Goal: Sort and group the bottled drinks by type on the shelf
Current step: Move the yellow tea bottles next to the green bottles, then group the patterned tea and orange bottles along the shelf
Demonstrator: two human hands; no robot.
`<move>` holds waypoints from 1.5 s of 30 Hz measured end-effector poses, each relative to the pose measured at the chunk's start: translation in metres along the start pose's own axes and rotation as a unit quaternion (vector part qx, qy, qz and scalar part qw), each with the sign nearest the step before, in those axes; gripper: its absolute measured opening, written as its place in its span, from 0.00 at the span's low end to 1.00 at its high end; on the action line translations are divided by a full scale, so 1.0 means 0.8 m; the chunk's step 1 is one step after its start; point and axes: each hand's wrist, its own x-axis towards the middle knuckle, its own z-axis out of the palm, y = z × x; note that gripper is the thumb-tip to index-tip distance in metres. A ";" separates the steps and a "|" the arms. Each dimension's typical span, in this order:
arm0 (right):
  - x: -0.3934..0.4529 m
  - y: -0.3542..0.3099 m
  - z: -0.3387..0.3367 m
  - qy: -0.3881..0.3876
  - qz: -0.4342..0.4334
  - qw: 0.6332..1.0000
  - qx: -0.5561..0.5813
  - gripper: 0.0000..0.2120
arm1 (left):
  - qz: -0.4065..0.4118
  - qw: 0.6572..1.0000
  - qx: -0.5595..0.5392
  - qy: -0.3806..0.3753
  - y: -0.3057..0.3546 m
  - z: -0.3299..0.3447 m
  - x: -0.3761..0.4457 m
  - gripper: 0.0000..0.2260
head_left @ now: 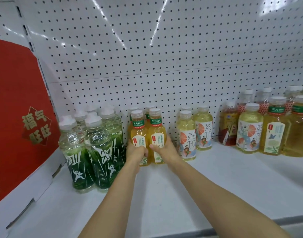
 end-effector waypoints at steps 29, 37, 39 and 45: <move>-0.227 -0.021 -0.218 0.220 -0.225 0.791 -0.525 0.19 | 0.366 0.827 0.427 -0.004 -0.011 0.113 -0.186 0.29; -0.292 -0.004 -0.352 0.246 -0.196 0.767 -0.560 0.16 | 0.355 0.857 0.348 -0.134 -0.018 0.252 -0.268 0.26; -0.307 -0.003 -0.384 0.259 -0.202 0.753 -0.569 0.14 | 0.347 0.870 0.303 -0.175 -0.017 0.292 -0.292 0.25; -0.324 -0.015 -0.464 0.296 -0.173 0.764 -0.547 0.18 | 0.321 0.890 0.229 -0.231 -0.002 0.368 -0.342 0.24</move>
